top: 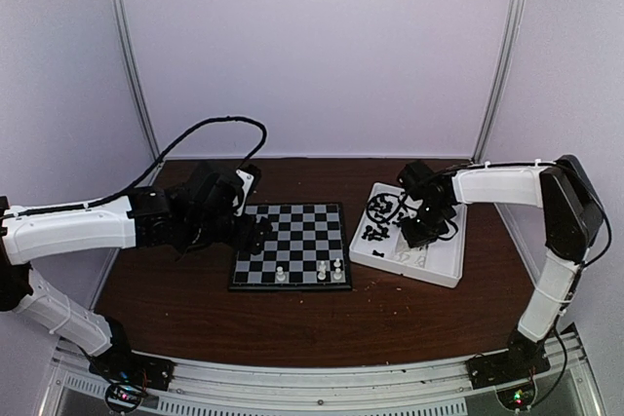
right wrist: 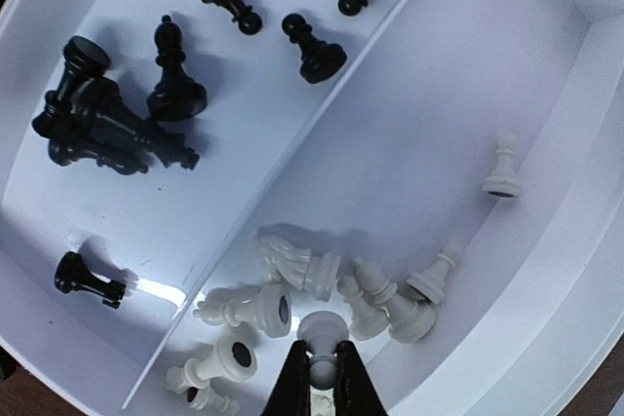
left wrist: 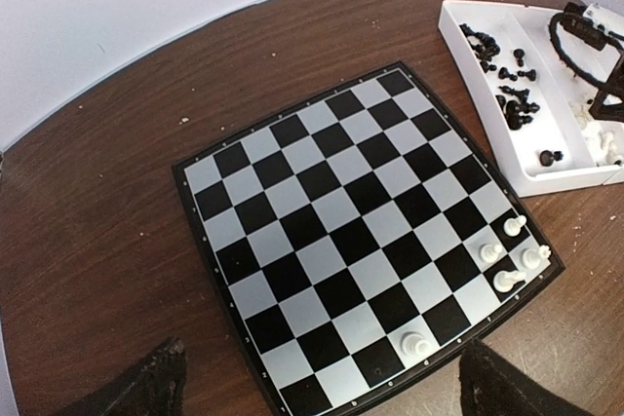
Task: Set up the chess pieces on the board
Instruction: Pick up the chess piece from the storage box.
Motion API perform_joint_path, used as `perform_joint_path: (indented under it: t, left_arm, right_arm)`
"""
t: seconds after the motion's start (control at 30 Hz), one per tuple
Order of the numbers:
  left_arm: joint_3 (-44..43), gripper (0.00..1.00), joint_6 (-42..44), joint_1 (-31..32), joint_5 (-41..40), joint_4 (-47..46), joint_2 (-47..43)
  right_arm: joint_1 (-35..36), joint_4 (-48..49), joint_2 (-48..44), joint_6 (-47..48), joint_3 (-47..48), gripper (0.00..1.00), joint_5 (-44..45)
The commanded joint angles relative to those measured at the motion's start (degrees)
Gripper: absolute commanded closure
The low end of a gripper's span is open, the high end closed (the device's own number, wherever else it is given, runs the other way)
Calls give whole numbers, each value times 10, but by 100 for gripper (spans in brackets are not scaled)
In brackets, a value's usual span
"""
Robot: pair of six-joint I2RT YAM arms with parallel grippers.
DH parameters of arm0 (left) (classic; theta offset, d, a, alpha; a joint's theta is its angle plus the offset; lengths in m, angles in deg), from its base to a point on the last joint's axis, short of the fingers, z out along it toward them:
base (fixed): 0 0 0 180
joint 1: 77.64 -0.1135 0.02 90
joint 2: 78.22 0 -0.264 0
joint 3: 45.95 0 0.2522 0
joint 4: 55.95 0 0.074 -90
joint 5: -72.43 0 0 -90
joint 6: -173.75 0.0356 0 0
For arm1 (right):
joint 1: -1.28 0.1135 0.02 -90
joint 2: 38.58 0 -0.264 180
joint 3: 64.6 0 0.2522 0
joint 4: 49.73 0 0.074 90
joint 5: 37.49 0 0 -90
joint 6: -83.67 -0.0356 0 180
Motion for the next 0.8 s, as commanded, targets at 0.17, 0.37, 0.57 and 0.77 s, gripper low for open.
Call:
perform_joint_path:
  t: [0.17,0.37,0.57,0.77]
  left_arm:
    - [-14,3,3,0,-3,-24,14]
    - [-13,3,-1,-1,-1,-27,19]
    - [-4,3,-12,-7,4,-25,14]
    - [23,2,-37,-34,24,-27,-7]
  right_arm:
    - [44,-47,-78,50,60,99,-35]
    - [115,-77,-44,87,137,99,-100]
    - [177,-110,40,97,246,99,-93]
    - [218,-115,112,91,333,97,-113]
